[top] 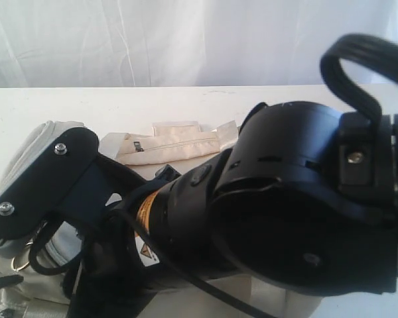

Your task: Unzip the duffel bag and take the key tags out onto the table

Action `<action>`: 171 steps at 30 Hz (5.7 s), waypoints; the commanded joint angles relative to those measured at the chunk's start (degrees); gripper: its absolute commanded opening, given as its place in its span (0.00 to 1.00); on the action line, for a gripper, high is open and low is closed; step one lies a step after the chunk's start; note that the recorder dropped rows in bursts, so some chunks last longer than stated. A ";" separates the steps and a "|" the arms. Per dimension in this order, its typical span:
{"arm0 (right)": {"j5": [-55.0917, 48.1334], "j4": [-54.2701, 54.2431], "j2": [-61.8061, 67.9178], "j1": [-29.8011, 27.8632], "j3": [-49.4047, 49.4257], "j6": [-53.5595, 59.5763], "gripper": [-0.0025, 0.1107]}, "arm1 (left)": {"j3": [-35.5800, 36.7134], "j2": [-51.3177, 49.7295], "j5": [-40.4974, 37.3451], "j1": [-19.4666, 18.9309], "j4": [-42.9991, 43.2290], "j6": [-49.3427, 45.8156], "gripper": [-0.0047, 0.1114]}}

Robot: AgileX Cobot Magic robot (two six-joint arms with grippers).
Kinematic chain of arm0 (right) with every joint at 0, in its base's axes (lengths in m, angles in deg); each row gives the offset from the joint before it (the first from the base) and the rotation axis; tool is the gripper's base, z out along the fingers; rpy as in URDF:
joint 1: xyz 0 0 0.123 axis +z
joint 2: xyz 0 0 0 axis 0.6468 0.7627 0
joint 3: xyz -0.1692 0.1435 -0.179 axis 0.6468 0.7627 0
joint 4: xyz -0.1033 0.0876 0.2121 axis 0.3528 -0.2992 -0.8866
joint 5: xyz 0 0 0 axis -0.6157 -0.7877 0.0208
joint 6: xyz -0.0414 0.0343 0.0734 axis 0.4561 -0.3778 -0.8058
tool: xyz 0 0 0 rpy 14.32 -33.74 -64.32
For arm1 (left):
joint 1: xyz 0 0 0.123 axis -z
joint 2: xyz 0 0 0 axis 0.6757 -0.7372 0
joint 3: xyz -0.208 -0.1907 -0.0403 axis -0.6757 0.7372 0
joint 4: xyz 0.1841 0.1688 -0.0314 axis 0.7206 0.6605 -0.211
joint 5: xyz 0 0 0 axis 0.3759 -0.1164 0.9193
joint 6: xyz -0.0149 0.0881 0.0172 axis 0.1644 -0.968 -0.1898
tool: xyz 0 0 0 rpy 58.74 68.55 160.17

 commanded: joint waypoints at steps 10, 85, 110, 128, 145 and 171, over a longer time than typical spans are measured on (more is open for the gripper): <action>0.34 1.47 -0.52 0.37 0.29 0.40 0.34 | 1.64 0.48 -0.11 0.44 -5.70 -6.93 0.48; 8.01 1.38 5.42 0.37 0.29 1.91 0.40 | 5.58 7.47 2.20 2.15 -0.98 -4.51 0.28; 6.67 1.38 5.42 0.37 0.29 1.91 0.21 | 5.47 6.09 11.89 2.15 -1.06 -1.67 0.04; 3.66 -0.72 5.42 0.37 0.29 1.90 0.02 | -6.06 -12.05 15.61 2.15 -0.02 2.15 0.04; 0.05 -1.16 5.42 0.37 0.29 1.90 0.02 | -23.68 -33.60 21.78 -4.07 1.52 1.04 0.04; -6.66 4.12 -1.24 -2.70 -4.07 -1.52 0.47 | -29.49 -23.18 -6.70 -5.38 2.36 16.16 0.15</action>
